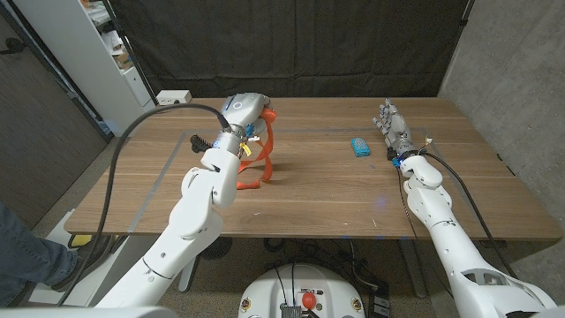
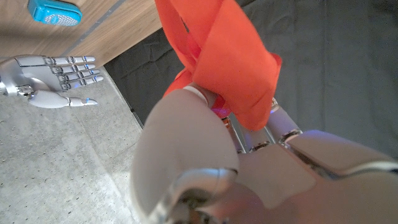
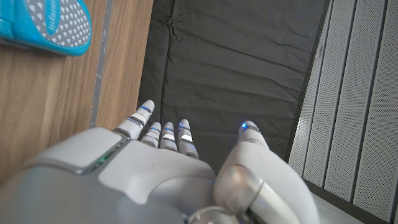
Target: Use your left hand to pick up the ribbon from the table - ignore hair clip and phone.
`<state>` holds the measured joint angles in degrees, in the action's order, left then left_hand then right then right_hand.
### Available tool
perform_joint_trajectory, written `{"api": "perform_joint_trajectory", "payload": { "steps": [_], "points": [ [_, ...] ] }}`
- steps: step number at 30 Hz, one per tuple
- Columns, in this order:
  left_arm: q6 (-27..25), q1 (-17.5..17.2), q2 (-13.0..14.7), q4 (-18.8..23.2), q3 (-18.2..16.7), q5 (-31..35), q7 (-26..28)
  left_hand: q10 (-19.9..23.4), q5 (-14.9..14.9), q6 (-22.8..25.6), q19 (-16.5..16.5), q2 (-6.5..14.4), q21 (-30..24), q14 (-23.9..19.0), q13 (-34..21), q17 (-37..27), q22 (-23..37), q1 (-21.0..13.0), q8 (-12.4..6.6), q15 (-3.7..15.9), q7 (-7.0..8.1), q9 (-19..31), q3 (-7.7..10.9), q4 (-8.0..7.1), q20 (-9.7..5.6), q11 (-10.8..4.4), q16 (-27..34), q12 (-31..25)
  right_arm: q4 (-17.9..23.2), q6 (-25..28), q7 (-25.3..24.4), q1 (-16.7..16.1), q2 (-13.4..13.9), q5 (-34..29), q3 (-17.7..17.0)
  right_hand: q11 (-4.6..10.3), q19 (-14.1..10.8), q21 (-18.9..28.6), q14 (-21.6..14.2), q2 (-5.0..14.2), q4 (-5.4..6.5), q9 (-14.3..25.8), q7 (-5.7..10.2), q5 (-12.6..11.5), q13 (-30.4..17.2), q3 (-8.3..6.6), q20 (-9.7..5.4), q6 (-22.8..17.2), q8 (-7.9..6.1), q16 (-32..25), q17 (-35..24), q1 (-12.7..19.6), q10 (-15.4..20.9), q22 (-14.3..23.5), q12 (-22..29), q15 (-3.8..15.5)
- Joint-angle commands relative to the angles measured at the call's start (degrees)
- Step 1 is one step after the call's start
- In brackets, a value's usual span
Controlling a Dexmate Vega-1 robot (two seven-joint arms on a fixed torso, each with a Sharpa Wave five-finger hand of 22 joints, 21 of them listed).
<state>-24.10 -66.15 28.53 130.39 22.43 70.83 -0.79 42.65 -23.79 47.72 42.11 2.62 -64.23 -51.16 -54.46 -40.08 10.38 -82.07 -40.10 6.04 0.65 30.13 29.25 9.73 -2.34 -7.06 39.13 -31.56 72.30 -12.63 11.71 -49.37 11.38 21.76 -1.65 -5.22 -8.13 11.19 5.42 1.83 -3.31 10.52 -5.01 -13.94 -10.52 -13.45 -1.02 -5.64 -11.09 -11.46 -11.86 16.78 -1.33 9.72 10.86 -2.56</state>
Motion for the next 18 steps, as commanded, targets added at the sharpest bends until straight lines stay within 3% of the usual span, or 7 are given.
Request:
{"api": "perform_joint_trajectory", "payload": {
  "steps": [1, 18],
  "points": [
    [0.46, 0.56, -0.47, 1.06, -0.64, 1.15, 0.15, 0.58, -0.49, 0.35, -0.02, -0.21, -0.56, -1.40, -0.47, -0.39, -0.01, 0.65, -0.40, 2.33, 0.28, 0.15, 0.83, 0.06, -0.34, -0.11, -0.10, 0.26, 0.40, 0.16, -0.23, -0.08, 0.09, -0.03, 0.06, -0.33, -0.49, -0.12, 0.08, 0.68, -0.42, 0.32, 0.03, 0.08, -0.27, -0.19, -0.10, -0.27, -0.16, -0.22, -0.10, -0.05, 0.37, 0.09, 0.49, -0.03],
    [-0.11, 0.54, -1.78, 2.43, -2.09, 1.72, 0.48, 1.07, -0.80, 0.56, -0.25, -0.56, -1.52, -1.55, -1.15, -1.26, -0.09, 1.13, -0.49, 2.39, 0.38, 0.08, 1.69, 0.10, -0.53, -0.07, -0.32, 1.29, -0.05, 0.33, -0.09, 0.23, 0.17, 0.00, 0.08, -0.34, -0.50, -0.13, 0.05, 0.83, -0.55, 0.33, 0.03, 0.10, -0.27, -0.21, -0.15, -0.31, -0.15, -0.21, -0.09, 0.02, 0.36, 0.09, 0.46, -0.10]
  ]
}}
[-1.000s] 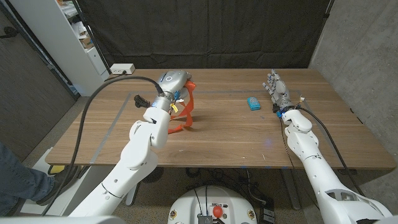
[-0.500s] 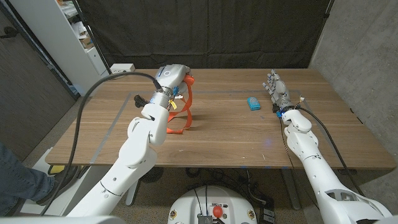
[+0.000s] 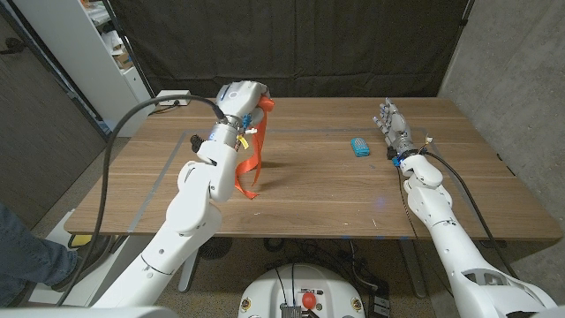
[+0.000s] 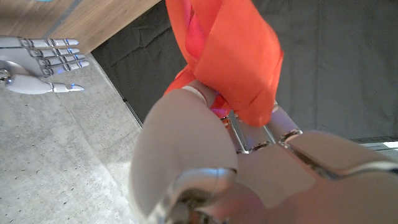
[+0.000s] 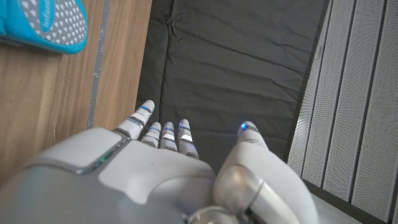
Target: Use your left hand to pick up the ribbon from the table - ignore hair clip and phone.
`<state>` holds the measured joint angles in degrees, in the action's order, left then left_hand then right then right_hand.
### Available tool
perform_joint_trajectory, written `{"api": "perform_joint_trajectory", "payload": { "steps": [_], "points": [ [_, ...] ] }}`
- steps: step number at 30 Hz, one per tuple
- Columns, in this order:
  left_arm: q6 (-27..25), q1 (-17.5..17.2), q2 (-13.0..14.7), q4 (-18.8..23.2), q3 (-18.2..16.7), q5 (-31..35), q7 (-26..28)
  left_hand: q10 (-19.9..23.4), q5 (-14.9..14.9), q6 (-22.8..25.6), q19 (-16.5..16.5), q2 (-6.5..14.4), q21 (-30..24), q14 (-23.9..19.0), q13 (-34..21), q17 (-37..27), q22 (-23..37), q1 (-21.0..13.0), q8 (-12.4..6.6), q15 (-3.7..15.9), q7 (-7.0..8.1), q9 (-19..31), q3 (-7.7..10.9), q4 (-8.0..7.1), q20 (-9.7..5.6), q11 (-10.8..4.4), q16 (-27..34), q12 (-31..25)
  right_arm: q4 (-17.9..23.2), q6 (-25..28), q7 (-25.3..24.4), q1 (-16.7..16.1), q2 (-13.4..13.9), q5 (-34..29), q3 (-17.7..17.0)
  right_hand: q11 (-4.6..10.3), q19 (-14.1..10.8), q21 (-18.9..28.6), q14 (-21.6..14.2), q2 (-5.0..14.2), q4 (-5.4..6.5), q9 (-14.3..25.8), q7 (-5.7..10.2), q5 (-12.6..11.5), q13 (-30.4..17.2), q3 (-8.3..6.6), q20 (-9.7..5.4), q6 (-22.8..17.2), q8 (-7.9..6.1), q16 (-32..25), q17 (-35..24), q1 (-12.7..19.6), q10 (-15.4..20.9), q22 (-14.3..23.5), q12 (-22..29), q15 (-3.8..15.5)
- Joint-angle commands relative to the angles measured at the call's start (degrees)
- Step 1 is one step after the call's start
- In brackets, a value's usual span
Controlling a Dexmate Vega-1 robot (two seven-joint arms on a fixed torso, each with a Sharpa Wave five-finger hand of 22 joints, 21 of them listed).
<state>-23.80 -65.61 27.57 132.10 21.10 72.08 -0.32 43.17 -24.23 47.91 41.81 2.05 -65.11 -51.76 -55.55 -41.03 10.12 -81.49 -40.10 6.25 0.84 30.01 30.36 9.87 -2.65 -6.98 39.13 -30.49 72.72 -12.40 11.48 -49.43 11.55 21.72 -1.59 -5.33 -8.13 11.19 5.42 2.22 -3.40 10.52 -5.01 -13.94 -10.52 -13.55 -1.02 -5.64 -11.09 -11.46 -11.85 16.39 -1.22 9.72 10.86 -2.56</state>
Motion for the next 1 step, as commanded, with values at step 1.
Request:
{"api": "perform_joint_trajectory", "payload": {
  "steps": [1],
  "points": [
    [-0.41, -0.01, -0.88, 0.71, -0.79, 0.40, -0.02, 0.52, -0.35, 0.39, 0.05, 0.01, -0.65, -0.93, -0.09, -0.33, 0.17, 0.56, -0.49, 2.22, 0.18, 0.18, 0.60, -0.04, -0.20, -0.18, -0.33, 0.25, -0.60, 0.06, 0.14, 0.32, -0.04, 0.03, 0.03, -0.22, -0.49, -0.13, 0.05, 0.46, -0.46, 0.32, 0.06, 0.11, -0.28, -0.11, -0.13, -0.32, -0.15, -0.21, -0.10, 0.41, 0.24, 0.09, 0.45, -0.08]
  ]
}}
